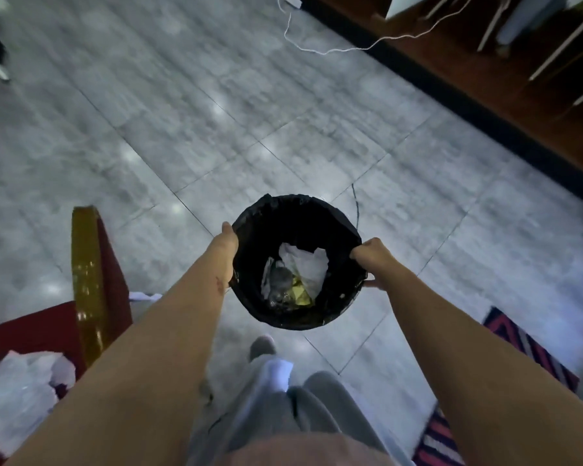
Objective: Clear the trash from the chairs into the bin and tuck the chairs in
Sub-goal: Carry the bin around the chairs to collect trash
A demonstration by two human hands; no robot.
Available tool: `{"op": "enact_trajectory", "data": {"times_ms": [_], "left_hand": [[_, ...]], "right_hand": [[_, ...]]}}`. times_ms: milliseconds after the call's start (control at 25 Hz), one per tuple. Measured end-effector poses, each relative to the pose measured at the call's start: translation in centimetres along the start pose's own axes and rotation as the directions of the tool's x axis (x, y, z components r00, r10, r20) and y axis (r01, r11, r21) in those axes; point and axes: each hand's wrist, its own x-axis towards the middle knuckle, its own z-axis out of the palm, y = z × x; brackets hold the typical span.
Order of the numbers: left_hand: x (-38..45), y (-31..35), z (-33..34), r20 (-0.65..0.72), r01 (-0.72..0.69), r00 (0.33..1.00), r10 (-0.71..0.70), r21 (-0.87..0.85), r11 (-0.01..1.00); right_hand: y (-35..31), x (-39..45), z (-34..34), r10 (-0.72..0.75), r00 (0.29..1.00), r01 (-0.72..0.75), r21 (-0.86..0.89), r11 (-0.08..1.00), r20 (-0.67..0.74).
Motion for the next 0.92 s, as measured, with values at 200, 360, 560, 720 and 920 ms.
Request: {"op": "enact_trajectory", "data": {"times_ms": [200, 360, 560, 720, 920], "left_hand": [[3.7, 8.4, -2.1, -0.046, 0.043, 0.998, -0.047, -0.082, 0.996], [7.2, 14.8, -5.0, -0.092, 0.064, 0.992, -0.085, -0.216, 0.974], [10.8, 21.1, -9.1, -0.171, 0.024, 0.981, -0.096, -0.382, 0.924], [13.2, 23.8, -13.4, -0.209, 0.003, 0.97, -0.126, -0.505, 0.863], [17.5, 25.5, -21.9, -0.248, -0.015, 0.952, -0.18, -0.623, 0.782]], "right_hand": [[-10.4, 6.3, 1.7, -0.027, 0.998, 0.03, -0.062, 0.998, 0.05], [-20.7, 13.4, 5.3, -0.075, 0.985, 0.101, -0.165, 0.981, 0.158], [-32.3, 19.1, 10.9, -0.13, 0.937, 0.215, -0.24, 0.947, 0.325], [-39.6, 21.6, 16.6, -0.16, 0.892, 0.312, -0.32, 0.894, 0.422], [-48.2, 22.7, 27.5, -0.144, 0.823, 0.42, -0.419, 0.805, 0.55]]}}
